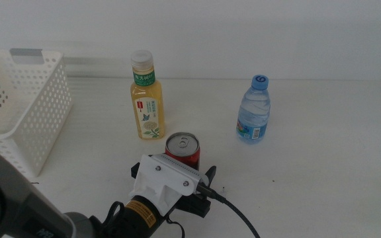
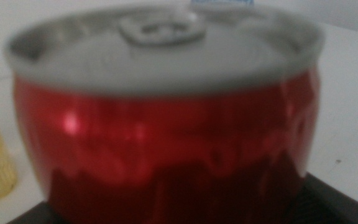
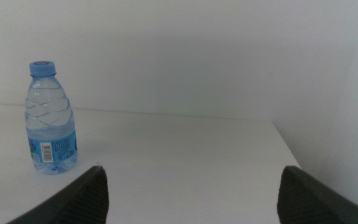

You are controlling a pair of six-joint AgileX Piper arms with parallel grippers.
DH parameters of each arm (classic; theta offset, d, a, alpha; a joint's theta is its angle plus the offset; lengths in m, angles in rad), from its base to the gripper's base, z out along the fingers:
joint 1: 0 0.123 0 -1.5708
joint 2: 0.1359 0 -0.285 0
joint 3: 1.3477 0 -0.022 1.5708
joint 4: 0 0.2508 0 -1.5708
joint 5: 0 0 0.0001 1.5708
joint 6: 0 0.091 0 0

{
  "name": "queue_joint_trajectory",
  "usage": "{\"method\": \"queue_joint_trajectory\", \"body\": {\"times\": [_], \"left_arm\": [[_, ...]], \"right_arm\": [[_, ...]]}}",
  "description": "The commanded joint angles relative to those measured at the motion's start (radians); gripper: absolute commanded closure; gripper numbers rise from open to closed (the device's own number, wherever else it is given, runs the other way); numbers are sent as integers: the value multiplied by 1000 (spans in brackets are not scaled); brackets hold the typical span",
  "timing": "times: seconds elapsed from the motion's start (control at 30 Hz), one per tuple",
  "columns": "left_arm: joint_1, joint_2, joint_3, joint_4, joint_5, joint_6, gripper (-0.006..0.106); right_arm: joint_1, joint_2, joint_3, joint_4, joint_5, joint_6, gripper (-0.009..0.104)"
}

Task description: Use arms to grab the bottles and put them into the dustbin to the left of the table.

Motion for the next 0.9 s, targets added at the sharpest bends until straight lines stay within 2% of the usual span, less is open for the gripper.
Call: {"method": "queue_joint_trajectory", "body": {"times": [0.0, 0.07, 0.17, 0.33, 0.4, 0.5, 0.6, 0.63, 0.73, 0.87], "left_arm": [[2, 13, -8, -18, -12, -22, 8], [2, 15, -8, -26, -12, -28, 13], [2, 15, -8, -45, -12, -38, 28], [2, 15, -6, -80, -12, -36, 54], [2, 12, 18, -67, -12, -36, 71], [2, -49, 61, -42, -12, -36, 84], [2, -178, 94, -70, -12, -41, 99], [2, -239, 91, -98, 51, -41, 102], [48, -445, 32, -157, 400, 62, 102], [216, -627, -143, -102, 993, 200, 102]], "right_arm": [[-9, -5, 4, -7, -9, -3, 14], [-9, -5, 4, -7, -9, -3, 14], [-9, -5, 4, -7, -9, -3, 14], [-9, -5, 4, -7, -9, -3, 14], [-9, -5, 4, -7, -9, -3, 14], [-9, -5, 4, -7, -9, -3, 14], [-9, -5, 4, -7, -9, -3, 14], [-9, -5, 4, -7, -9, -3, 14], [-9, -5, 4, -7, -9, -3, 14], [-9, -5, 4, -7, -9, -3, 14]]}}
